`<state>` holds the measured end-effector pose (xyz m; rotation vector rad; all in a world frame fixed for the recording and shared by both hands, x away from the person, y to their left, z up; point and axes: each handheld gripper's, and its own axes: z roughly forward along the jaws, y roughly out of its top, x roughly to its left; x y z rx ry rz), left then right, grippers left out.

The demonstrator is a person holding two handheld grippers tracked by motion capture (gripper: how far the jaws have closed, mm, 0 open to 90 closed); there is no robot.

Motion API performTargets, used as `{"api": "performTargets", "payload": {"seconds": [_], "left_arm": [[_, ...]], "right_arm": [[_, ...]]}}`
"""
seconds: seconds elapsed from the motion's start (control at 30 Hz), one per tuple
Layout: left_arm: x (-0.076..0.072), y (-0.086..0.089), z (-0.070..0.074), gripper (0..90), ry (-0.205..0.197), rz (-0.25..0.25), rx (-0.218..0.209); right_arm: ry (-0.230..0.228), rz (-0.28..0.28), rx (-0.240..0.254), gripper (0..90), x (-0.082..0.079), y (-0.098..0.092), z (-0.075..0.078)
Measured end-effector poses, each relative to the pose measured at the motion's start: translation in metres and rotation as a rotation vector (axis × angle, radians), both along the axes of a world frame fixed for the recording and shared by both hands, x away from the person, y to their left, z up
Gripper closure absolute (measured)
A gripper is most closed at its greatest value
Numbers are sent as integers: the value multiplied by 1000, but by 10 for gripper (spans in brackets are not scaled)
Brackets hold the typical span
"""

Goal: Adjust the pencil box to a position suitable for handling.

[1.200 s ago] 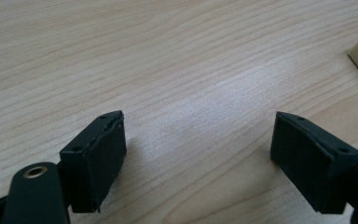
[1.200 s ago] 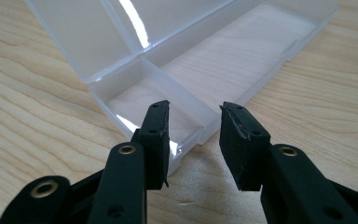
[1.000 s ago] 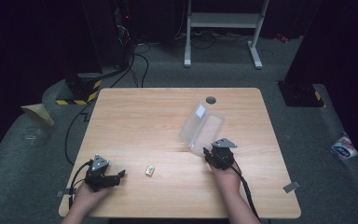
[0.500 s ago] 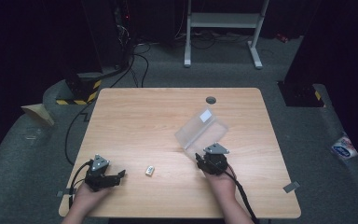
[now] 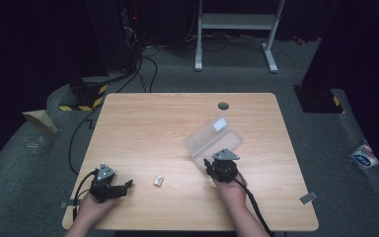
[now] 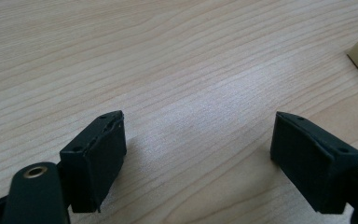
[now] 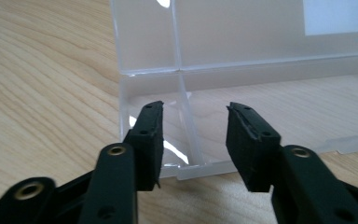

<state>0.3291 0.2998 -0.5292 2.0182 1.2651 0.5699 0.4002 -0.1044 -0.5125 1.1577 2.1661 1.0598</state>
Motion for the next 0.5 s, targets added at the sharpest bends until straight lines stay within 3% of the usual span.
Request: {"api": "performTargets", "payload": {"seconds": [0.3,0.5], "left_arm": [[0,0,0,186,-1,0,2],[0,0,0,186,1,-1,-4]], "right_arm": [[60,-6,15,777,10,3,-9],[56,35,16,804,6,16,-9]]}}
